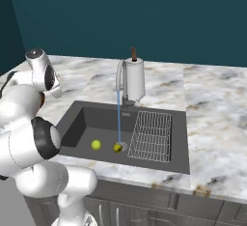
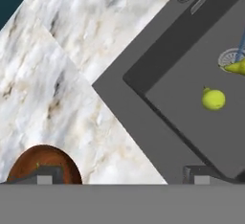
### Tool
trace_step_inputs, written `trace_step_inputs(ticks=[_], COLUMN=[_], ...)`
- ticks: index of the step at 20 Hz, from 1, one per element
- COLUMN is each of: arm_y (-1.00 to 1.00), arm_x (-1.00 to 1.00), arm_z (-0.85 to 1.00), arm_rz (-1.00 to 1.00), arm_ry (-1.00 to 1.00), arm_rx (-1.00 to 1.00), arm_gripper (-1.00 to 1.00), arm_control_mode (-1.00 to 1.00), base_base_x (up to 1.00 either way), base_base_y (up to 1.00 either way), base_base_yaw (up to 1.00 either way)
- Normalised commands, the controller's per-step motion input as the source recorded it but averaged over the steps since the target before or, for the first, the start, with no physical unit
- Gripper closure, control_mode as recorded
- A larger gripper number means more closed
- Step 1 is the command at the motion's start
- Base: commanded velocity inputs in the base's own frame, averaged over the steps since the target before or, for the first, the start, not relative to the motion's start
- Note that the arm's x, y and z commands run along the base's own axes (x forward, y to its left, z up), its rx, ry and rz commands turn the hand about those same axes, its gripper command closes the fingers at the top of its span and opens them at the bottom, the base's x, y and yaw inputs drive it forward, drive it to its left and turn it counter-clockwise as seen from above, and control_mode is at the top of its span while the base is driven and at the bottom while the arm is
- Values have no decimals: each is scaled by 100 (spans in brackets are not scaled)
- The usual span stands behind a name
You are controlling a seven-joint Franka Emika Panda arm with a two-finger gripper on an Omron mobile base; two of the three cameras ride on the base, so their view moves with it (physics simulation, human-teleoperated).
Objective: Pick the pears from the sink and place them in one bowl. Place the eggplant in the other bowl. Then turn off the sink faucet.
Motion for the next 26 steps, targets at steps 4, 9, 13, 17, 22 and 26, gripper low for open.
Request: trace_step_inputs(ticks=[4,9,13,17,22,26], arm_y=[-98,-93,-75,-61,-44,-10], arm_x=[-25,-5,0,14,3,0], arm_z=[-68,-61,-24,0,-26,-53], arm_rz=[0,-3,-5,-1,4,14], arm_ry=[-31,-6,13,21,21,25], arm_rx=[4,1,-1,-6,-8,-14], arm_gripper=[-100,-100,-100,-100,-100,-100], arm_control_mode=[-100,-100,-100,-100,-100,-100], base_base_x=[0,0,0,0,0,0], base_base_y=[0,0,0,0,0,0], base_base_yaw=[0,0,0,0,0,0])
